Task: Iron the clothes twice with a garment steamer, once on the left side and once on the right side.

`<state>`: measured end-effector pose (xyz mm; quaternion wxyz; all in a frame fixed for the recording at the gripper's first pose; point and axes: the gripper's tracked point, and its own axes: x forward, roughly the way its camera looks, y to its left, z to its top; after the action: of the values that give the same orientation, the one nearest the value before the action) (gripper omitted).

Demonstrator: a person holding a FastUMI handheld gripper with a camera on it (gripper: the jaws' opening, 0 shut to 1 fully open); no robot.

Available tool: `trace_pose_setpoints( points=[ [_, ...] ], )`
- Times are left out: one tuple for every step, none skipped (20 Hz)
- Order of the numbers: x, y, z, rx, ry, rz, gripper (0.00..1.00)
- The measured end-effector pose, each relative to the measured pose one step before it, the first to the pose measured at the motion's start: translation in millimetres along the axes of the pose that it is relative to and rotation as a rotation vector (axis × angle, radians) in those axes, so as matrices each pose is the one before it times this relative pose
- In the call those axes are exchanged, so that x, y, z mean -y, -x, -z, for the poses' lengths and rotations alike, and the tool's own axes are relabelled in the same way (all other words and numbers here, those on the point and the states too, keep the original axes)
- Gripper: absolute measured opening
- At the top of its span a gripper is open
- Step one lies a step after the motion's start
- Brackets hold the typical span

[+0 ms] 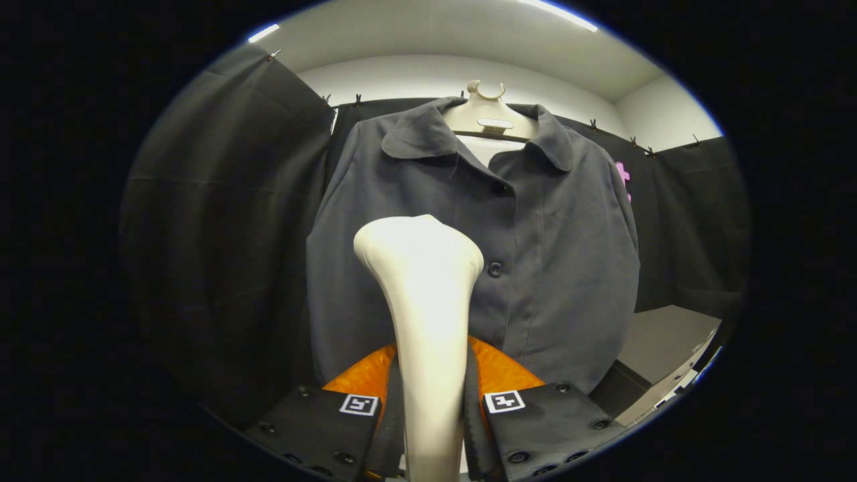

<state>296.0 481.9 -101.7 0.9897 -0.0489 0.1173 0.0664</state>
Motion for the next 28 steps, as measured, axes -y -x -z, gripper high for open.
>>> trace_pose_setpoints(
  points=[
    [1.28, 1.21, 4.21, -0.00431, 0.01001, 0.00496, 0.44],
    [0.60, 1.27, 3.10, -0.00622, 0.00272, 0.00038, 0.44],
    [-0.58, 1.22, 4.07, -0.00699, -0.00182, -0.00369, 0.44],
    [-2.35, 2.88, 3.91, -0.00649, -0.00069, -0.00374, 0.44],
    [-1.28, 2.00, 4.32, -0.00772, 0.00239, -0.00239, 0.44],
    [0.10, 0.60, 4.00, -0.00623, 0.00273, -0.00179, 0.44],
    [-1.42, 0.96, 3.91, -0.00519, 0.00457, -0.00239, 0.44],
    [-0.39, 0.86, 5.09, -0.00675, 0.00766, -0.00150, 0.44],
    [-0.50, 1.94, 3.95, -0.00730, 0.00558, -0.00274, 0.44],
    [-0.91, -0.60, 4.65, -0.00660, 0.00012, -0.00134, 0.44],
    [-0.31, 0.24, 4.16, -0.00673, -0.00154, -0.00147, 0.44],
    [0.31, -0.27, 4.04, -0.00830, -0.00099, -0.00195, 0.44],
    [0.08, 1.30, 4.13, -0.00787, 0.00004, -0.00252, 0.44],
    [-0.99, 1.32, 4.46, -0.00829, 0.00140, -0.00203, 0.44],
    [-0.51, 1.11, 4.15, -0.00793, 0.00213, -0.00118, 0.44],
    [-0.66, 1.43, 4.44, -0.00944, 0.00172, -0.00087, 0.44],
    [-0.72, 0.40, 4.70, -0.00934, 0.00139, -0.00265, 0.44],
    [-0.96, 0.18, 6.07, -0.00963, 0.00153, -0.00210, 0.44],
    [-0.17, -0.03, 6.94, -0.01108, 0.00471, -0.00229, 0.44],
    [-0.12, -0.11, 5.57, -0.01141, 0.00473, -0.00181, 0.44],
    [0.57, 0.22, 5.46, -0.01053, 0.00212, -0.00064, 0.44],
    [0.84, 0.41, 4.87, -0.01067, 0.00026, -0.00100, 0.44],
    [0.12, 0.30, 5.10, -0.00951, -0.00057, -0.00055, 0.44],
    [-0.63, 0.83, 6.06, -0.00990, 0.00337, -0.00184, 0.44],
    [-0.49, 0.34, 6.65, -0.01252, 0.00517, -0.00072, 0.44],
    [0.36, 0.12, 9.16, -0.01362, 0.00406, -0.00241, 0.44],
    [-0.42, -0.03, 7.14, -0.01255, 0.00024, -0.00291, 0.44],
    [-1.98, 1.58, 7.44, -0.01166, -0.00049, -0.00257, 0.44]
  ],
)
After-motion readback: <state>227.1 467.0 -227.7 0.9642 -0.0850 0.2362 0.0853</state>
